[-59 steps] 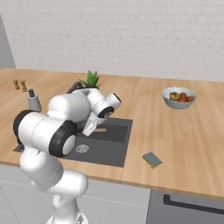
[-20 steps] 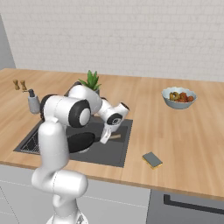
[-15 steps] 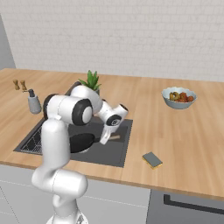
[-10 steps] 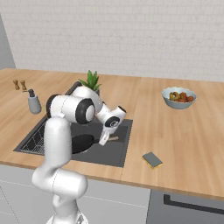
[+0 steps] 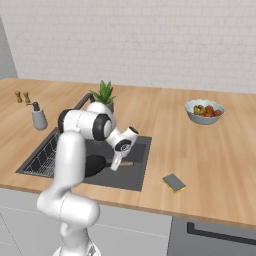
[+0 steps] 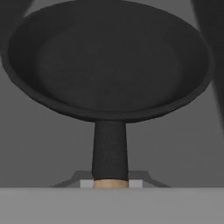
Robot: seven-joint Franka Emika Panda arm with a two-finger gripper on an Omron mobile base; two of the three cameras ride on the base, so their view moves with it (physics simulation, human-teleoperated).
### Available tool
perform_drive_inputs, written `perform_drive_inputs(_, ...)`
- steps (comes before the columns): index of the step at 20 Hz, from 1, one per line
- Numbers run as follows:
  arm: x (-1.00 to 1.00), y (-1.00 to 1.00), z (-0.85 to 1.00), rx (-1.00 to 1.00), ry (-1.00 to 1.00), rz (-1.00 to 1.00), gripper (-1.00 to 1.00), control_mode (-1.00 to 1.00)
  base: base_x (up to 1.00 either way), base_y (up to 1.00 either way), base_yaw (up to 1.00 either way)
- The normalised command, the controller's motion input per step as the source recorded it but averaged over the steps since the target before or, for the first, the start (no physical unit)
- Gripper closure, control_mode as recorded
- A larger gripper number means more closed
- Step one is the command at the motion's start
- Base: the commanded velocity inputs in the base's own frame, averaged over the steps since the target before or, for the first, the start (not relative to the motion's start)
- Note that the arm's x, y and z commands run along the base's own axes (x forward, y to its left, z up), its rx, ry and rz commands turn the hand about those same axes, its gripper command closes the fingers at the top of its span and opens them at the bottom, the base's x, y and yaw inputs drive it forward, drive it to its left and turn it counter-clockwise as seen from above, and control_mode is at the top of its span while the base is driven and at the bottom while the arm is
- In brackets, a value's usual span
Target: Pick the pan and sponge and place them into the sink. Then turn on the water.
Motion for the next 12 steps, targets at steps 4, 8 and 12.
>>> perform_drive_inputs(4,0.24,0.00,-0.42,-0.06,0.00,0.00,1.00,-1.00,0.00,0.00,0.00)
perform_drive_inputs(8,0.18,0.00,-0.47,-0.16,0.00,0.00,1.00,-1.00,0.00,0.00,0.00)
perform_drive_inputs(12,0.16,-0.03,-0.39,-0.16,0.00,0.00,1.00,-1.00,0.00,0.00,0.00)
